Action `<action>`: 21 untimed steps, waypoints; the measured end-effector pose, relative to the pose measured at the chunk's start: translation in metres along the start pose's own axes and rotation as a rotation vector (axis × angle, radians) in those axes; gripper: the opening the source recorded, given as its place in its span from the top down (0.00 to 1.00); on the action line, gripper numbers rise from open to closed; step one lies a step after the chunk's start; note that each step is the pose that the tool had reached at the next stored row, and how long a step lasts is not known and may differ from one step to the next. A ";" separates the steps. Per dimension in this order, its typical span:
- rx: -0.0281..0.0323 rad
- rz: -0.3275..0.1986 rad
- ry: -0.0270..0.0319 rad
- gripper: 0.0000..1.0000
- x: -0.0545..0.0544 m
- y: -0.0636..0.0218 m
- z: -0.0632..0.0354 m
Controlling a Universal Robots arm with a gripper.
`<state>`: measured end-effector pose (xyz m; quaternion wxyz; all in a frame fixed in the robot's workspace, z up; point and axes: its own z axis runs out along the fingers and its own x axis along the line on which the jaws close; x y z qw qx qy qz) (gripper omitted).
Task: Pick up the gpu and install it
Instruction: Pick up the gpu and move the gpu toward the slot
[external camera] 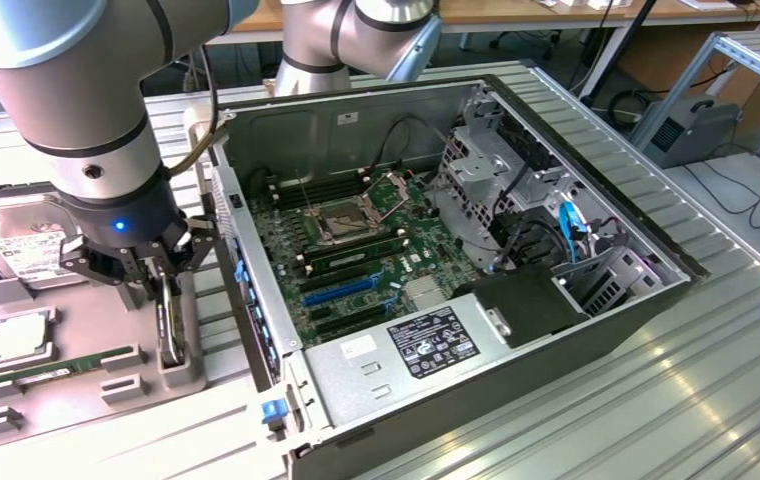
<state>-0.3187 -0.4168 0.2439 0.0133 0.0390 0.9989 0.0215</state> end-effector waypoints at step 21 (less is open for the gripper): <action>-0.0001 0.000 0.0000 0.73 0.000 0.0010 -0.0180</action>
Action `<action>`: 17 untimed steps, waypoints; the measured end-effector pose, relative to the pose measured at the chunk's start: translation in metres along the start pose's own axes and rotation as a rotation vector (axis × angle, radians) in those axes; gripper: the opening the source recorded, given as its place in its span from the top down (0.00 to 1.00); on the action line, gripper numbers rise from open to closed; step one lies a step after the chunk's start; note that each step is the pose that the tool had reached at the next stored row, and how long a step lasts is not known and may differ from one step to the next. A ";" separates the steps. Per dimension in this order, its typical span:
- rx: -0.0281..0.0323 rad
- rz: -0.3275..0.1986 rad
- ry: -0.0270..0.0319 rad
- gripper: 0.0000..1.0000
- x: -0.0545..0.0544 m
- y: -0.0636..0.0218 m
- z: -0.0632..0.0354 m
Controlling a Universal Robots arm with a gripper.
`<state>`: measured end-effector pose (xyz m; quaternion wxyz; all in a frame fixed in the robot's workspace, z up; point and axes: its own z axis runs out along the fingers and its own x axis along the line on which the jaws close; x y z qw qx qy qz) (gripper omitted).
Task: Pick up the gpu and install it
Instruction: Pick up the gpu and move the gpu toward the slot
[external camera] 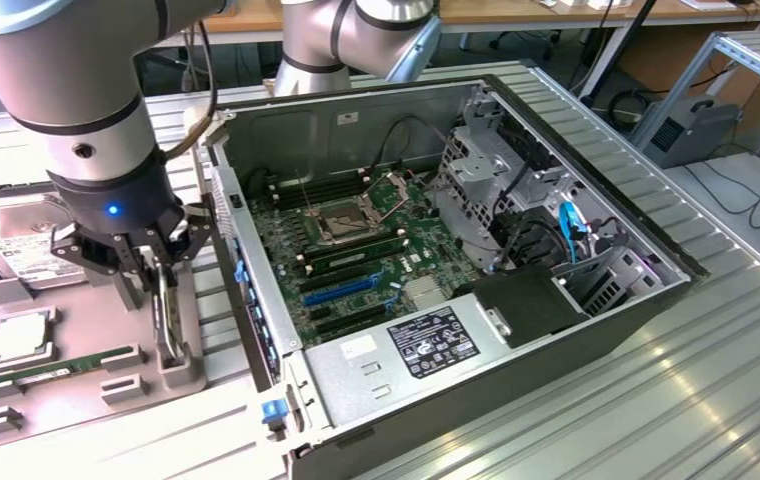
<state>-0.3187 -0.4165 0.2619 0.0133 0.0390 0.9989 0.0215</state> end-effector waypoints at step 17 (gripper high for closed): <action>0.0000 0.000 -0.0001 0.73 -0.001 0.0017 -0.0220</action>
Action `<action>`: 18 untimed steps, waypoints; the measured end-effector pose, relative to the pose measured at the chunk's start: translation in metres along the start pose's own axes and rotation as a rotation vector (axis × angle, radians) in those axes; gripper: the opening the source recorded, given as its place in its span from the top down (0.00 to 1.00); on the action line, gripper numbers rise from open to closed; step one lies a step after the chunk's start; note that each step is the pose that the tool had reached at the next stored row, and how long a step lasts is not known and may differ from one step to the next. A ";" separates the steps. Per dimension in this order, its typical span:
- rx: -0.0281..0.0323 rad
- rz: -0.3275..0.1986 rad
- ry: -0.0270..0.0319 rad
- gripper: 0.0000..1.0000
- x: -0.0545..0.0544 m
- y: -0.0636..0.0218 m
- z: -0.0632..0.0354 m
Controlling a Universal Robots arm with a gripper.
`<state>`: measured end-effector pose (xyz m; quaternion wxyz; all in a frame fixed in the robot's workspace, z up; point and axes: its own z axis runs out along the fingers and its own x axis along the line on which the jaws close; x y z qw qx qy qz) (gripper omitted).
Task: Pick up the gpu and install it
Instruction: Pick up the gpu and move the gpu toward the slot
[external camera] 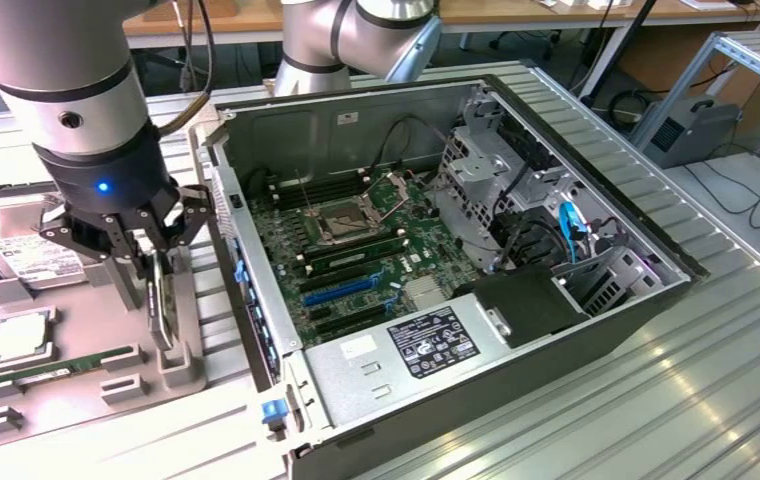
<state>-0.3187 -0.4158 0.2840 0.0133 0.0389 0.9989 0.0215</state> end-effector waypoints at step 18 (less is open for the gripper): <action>0.0000 0.000 0.0000 0.73 0.000 0.0015 -0.0185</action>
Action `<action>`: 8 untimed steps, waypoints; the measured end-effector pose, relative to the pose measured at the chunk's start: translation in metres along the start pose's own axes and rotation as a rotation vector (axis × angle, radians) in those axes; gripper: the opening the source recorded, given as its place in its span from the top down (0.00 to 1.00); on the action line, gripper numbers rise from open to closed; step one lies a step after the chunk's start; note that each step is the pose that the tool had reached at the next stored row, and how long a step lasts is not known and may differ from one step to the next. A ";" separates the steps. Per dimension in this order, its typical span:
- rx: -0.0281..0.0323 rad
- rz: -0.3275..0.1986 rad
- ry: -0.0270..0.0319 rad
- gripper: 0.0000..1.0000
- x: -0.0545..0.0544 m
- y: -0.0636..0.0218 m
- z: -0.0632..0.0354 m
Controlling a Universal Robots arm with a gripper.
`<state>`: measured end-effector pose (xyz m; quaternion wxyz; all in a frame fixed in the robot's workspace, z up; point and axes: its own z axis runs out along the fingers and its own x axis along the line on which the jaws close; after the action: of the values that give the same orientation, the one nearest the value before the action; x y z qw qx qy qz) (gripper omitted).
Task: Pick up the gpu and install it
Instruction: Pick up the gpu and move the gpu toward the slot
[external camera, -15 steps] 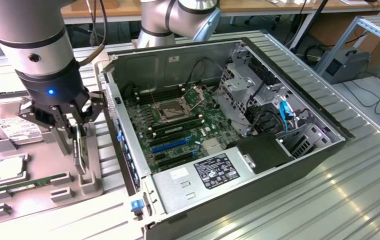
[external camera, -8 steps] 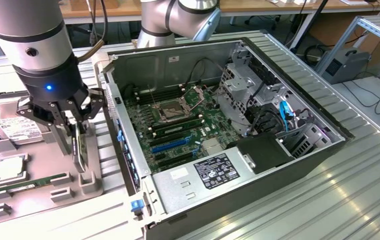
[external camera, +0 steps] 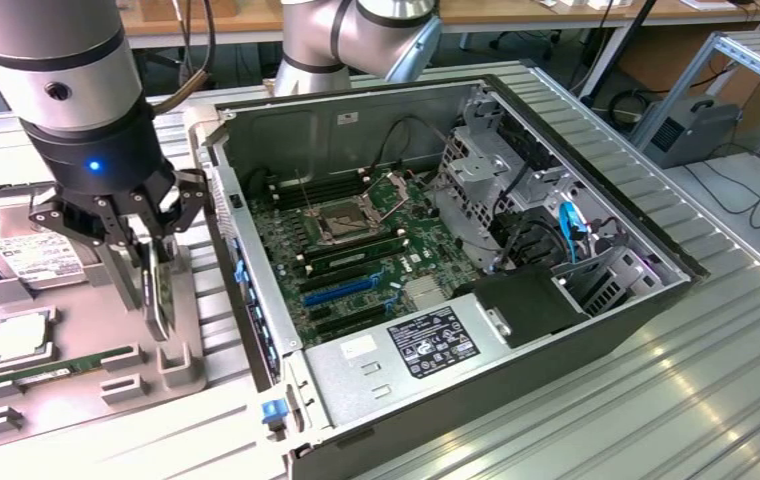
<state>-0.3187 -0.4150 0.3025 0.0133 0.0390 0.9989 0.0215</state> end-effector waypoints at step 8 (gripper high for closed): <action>0.0000 0.000 0.0000 0.73 -0.001 0.0019 -0.0310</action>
<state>-0.3187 -0.4145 0.3336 0.0133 0.0390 0.9989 0.0215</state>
